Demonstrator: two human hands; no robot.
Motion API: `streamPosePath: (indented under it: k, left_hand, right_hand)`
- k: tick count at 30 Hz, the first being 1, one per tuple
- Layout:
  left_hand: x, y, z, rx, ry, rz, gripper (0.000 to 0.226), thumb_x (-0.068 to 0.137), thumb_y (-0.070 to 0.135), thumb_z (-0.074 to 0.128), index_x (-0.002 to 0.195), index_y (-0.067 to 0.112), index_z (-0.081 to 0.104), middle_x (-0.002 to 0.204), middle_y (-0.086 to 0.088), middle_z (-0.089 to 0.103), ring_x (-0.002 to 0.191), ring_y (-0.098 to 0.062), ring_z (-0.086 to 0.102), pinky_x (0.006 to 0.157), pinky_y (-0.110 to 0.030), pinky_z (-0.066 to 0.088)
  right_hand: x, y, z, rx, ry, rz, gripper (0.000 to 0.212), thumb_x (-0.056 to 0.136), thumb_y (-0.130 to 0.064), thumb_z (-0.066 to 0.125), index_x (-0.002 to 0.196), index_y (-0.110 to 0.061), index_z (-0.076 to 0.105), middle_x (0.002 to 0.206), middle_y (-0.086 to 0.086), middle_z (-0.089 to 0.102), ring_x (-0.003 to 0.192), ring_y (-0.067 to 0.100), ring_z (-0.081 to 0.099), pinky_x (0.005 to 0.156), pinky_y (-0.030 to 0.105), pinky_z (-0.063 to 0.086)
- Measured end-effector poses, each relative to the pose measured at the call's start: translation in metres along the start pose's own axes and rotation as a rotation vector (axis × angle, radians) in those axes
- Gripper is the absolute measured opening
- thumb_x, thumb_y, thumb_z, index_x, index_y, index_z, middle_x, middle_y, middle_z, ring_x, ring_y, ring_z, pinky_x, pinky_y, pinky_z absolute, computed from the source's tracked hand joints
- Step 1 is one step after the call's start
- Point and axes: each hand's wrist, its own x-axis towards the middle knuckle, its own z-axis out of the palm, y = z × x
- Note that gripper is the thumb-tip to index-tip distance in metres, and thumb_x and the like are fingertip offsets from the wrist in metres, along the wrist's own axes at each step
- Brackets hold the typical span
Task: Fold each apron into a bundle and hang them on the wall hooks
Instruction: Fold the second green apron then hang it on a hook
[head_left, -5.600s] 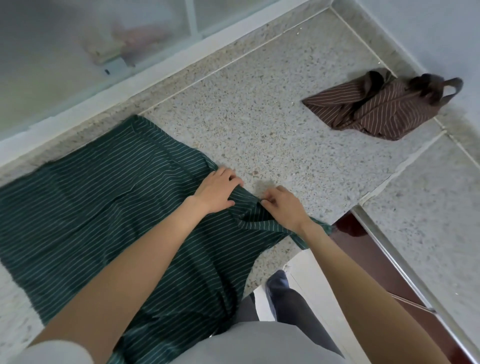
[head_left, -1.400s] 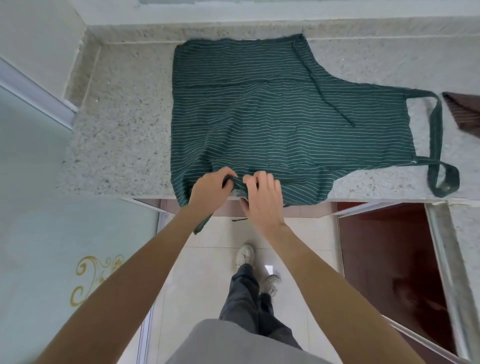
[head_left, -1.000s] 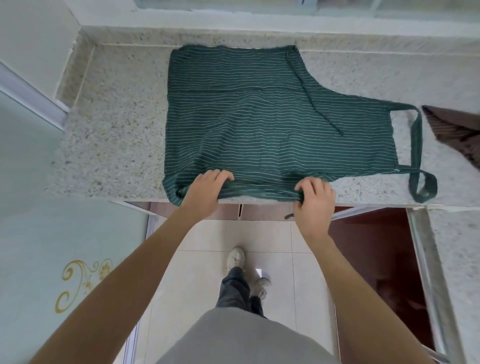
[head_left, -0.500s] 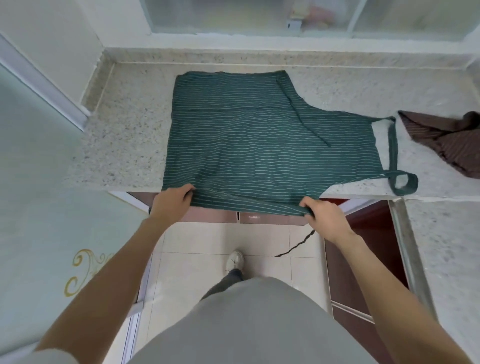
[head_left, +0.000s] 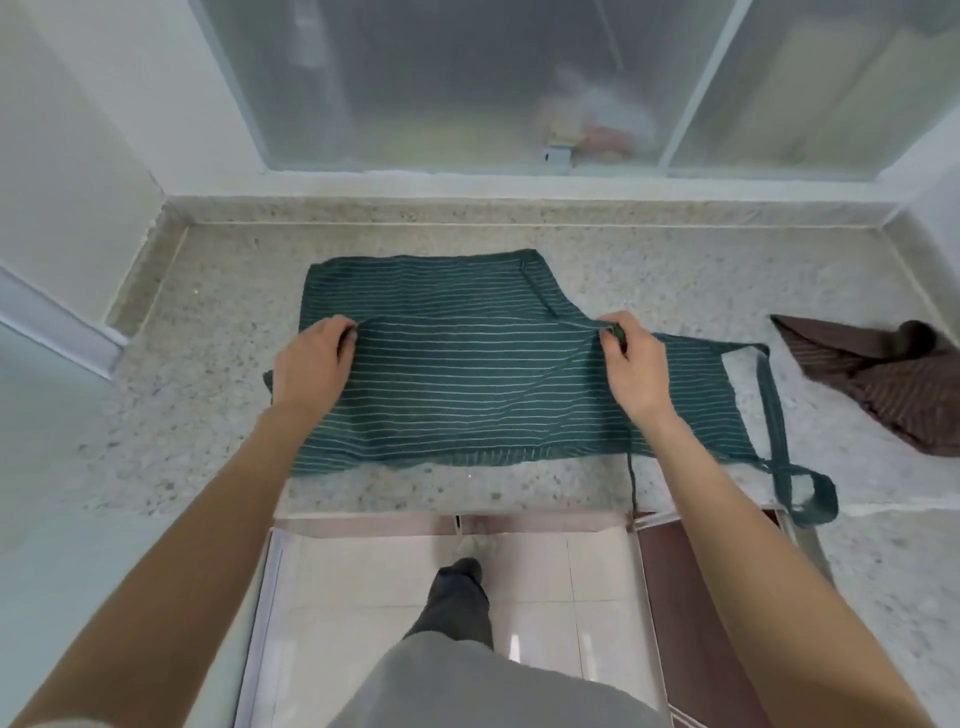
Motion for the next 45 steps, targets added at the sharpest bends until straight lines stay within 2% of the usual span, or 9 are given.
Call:
streamPosePath:
  k: [6,11,16,24,28,32,35,38,45]
  left_hand:
    - [0.110,-0.020,0.031,0.032,-0.133,-0.022,0.026,0.099,0.027,0.040,0.114,0.014,0.057,0.106,-0.008,0.065,0.089,-0.029,0.062,0.063,-0.038,0.052]
    - [0.168,-0.037,0.070,0.016,-0.258,0.018,0.022,0.097,0.024,0.043,0.111,0.015,0.057,0.105,-0.005,0.064,0.090,-0.025,0.060,0.065,-0.038,0.052]
    - [0.189,-0.047,0.102,0.004,-0.366,0.026,0.023,0.098,0.024,0.042,0.111,0.014,0.058,0.109,-0.004,0.061,0.096,-0.022,0.057,0.071,-0.041,0.052]
    - [0.195,-0.065,0.129,0.044,-0.470,-0.007,0.032,0.098,0.026,0.041,0.122,0.010,0.057,0.121,-0.007,0.059,0.103,-0.026,0.058,0.077,-0.038,0.052]
    - [0.199,-0.058,0.129,0.089,-0.459,-0.033,0.030,0.098,0.025,0.042,0.117,0.009,0.059,0.117,-0.008,0.058,0.100,-0.028,0.057,0.069,-0.039,0.051]
    - [0.199,-0.055,0.132,0.088,-0.480,-0.056,0.028,0.096,0.025,0.045,0.116,0.011,0.059,0.119,-0.008,0.054,0.109,-0.028,0.048,0.066,-0.040,0.048]
    - [0.199,-0.055,0.132,0.089,-0.485,-0.061,0.027,0.095,0.025,0.048,0.116,0.011,0.059,0.120,-0.008,0.053,0.108,-0.028,0.048,0.067,-0.040,0.049]
    - [0.200,-0.052,0.133,0.109,-0.482,-0.072,0.028,0.095,0.025,0.048,0.116,0.012,0.060,0.120,-0.008,0.054,0.105,-0.028,0.051,0.066,-0.039,0.048]
    - [0.201,-0.041,0.136,0.163,-0.491,-0.115,0.026,0.094,0.024,0.049,0.114,0.010,0.057,0.119,-0.011,0.051,0.106,-0.031,0.046,0.059,-0.038,0.043]
  right_hand:
    - [0.100,-0.013,0.049,-0.034,-0.219,0.102,0.024,0.100,-0.020,0.039,0.107,-0.008,0.059,0.088,0.005,0.060,0.079,0.021,0.054,0.068,0.027,0.035]
    - [0.155,0.005,0.100,-0.152,-0.484,0.188,0.035,0.101,-0.026,0.037,0.119,-0.002,0.056,0.121,0.015,0.058,0.112,0.030,0.052,0.088,0.031,0.037]
    - [0.180,0.030,0.121,-0.257,-0.579,0.221,0.034,0.101,-0.027,0.037,0.118,-0.005,0.056,0.120,0.014,0.058,0.106,0.027,0.053,0.085,0.031,0.039]
    - [0.208,0.080,0.123,-0.714,-0.569,0.098,0.036,0.099,-0.040,0.038,0.122,-0.022,0.059,0.156,0.009,0.018,0.141,0.036,0.012,0.115,0.048,0.009]
    - [0.225,0.074,0.114,-0.627,-0.544,0.166,0.041,0.090,-0.054,0.048,0.119,-0.030,0.062,0.152,0.004,0.028,0.139,0.030,0.021,0.112,0.048,0.012]
    - [0.226,0.072,0.109,-0.363,-0.315,0.260,0.039,0.090,-0.046,0.055,0.117,-0.018,0.056,0.126,0.005,0.056,0.116,0.025,0.051,0.094,0.038,0.041]
    - [0.232,0.074,0.105,-0.531,-0.160,0.436,0.039,0.090,-0.035,0.057,0.119,-0.011,0.047,0.112,0.010,0.062,0.098,0.028,0.060,0.070,0.031,0.043]
    - [0.235,0.084,0.100,-0.731,-0.281,0.603,0.040,0.090,-0.037,0.057,0.118,-0.007,0.054,0.112,0.013,0.059,0.098,0.031,0.060,0.068,0.033,0.043]
    - [0.262,0.077,0.096,-0.234,-0.122,0.314,0.017,0.099,-0.017,0.041,0.106,-0.005,0.052,0.094,0.009,0.063,0.070,0.018,0.061,0.055,0.025,0.043]
